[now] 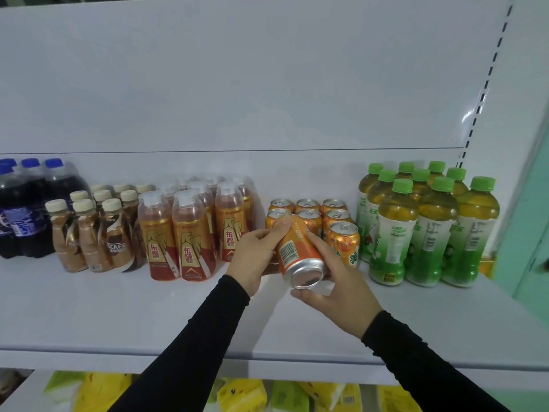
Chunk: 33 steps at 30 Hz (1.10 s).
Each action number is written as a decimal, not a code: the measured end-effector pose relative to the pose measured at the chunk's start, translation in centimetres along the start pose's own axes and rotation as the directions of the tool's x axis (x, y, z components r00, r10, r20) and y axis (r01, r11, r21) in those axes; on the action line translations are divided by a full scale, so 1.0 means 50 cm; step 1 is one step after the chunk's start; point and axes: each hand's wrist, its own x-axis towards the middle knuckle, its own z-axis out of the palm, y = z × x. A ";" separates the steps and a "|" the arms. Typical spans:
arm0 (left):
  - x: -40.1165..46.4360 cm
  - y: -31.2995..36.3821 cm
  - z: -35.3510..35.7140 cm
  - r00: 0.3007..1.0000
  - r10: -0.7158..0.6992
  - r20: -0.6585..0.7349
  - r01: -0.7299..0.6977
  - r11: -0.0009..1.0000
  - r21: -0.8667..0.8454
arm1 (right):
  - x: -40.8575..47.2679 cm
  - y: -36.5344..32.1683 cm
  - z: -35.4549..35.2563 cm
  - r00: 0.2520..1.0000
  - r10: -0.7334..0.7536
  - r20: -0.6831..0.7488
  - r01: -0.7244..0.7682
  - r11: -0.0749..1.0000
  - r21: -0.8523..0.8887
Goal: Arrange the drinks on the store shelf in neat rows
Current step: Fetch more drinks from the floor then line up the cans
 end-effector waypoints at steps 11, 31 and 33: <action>0.004 0.002 0.004 1.000 -0.012 0.003 0.012 1.000 0.025 | -0.003 -0.001 -0.004 1.000 0.012 -0.019 -0.012 1.000 0.002; -0.025 -0.001 0.011 0.942 0.333 0.052 -0.337 0.926 0.171 | 0.006 0.011 -0.002 0.989 0.144 0.012 -0.141 0.947 0.288; -0.032 -0.004 0.010 0.920 0.369 0.131 -0.389 0.901 0.193 | 0.010 0.017 -0.004 0.987 0.160 0.005 -0.155 0.942 0.298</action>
